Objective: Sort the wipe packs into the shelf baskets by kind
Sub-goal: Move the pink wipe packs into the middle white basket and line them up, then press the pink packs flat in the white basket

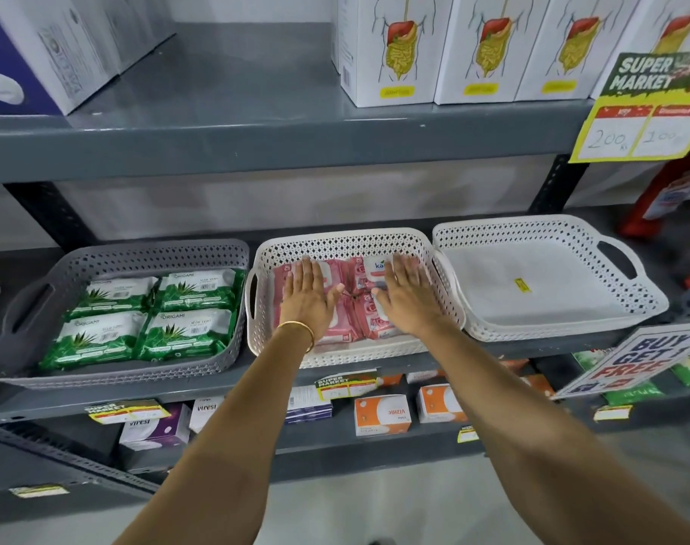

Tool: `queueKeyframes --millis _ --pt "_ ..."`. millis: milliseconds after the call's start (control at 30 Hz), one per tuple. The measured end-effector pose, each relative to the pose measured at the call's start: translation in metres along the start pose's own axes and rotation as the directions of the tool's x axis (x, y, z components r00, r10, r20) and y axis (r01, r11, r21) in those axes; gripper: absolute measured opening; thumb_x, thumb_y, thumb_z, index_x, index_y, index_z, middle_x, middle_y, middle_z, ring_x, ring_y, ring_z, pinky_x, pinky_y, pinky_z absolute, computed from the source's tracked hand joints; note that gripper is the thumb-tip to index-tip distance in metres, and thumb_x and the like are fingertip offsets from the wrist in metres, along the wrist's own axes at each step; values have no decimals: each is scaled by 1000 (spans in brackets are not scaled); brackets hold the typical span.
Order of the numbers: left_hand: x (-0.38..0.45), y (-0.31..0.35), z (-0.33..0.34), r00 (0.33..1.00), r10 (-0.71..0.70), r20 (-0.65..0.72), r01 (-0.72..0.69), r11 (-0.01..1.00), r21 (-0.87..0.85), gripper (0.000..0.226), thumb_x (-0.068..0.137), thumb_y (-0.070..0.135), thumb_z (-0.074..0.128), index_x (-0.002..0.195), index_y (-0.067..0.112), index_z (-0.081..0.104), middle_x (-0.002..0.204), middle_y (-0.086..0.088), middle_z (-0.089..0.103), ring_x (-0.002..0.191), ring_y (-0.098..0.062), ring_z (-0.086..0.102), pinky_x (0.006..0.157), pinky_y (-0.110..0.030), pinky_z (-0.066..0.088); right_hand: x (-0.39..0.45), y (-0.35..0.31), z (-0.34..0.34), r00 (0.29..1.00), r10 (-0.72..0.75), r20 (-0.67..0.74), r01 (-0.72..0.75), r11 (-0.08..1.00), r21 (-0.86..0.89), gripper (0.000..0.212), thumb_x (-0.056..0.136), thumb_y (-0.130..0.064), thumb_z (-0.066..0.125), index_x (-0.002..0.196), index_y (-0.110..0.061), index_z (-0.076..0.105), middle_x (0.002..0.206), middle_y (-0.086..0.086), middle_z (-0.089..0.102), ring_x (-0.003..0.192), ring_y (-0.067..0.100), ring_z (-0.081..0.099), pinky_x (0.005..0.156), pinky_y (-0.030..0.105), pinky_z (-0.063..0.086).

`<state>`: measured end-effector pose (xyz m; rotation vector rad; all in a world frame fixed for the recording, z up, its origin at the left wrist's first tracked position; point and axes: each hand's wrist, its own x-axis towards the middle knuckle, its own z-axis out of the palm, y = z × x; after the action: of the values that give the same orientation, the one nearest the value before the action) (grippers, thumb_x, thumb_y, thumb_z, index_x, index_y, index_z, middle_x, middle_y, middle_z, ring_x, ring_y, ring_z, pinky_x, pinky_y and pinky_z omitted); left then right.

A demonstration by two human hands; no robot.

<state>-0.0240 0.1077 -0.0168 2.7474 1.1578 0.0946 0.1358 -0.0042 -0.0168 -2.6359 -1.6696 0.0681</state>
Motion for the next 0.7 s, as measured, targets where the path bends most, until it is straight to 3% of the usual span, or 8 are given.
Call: queueKeyframes --millis 100,267,433,600,700 --pt "13 2 7 1000 -2 15 1 1000 19 69 91 52 2 140 6 -15 153 -15 -15 141 -25 -15 111 -35 -12 12 0 5 999 -21 25 20 999 24 63 98 -47 11 148 -12 -7 158 15 -11 144 31 -14 111 43 -16" --pt "27 2 20 996 13 85 -16 999 32 68 91 51 0 142 7 -11 154 -14 -11 142 -24 -12 113 -35 -11 24 5 15 995 -50 86 46 998 41 61 98 -46 8 147 -14 -11 156 15 -17 143 29 -20 110 43 -19" --pt "26 1 26 997 24 77 -27 999 37 62 94 45 1 141 7 -11 155 -13 -10 142 -23 -11 111 -33 -12 27 6 23 993 -50 108 45 998 46 61 98 -44 8 146 -13 -14 156 16 -19 142 30 -22 118 51 -9" --pt "26 1 22 995 15 96 -18 1000 24 61 94 43 1 141 7 -11 155 -13 -12 142 -23 -12 113 -34 -10 26 5 21 994 -55 97 50 997 55 59 99 -43 8 146 -13 -12 156 17 -18 142 28 -21 112 44 -17" --pt "24 1 11 990 22 138 -13 997 -70 60 96 41 4 142 6 -10 155 -13 -11 142 -22 -11 113 -33 -9 26 2 14 995 -12 103 2 995 95 61 98 -47 10 148 -15 -5 158 15 -13 144 29 -16 113 46 -14"
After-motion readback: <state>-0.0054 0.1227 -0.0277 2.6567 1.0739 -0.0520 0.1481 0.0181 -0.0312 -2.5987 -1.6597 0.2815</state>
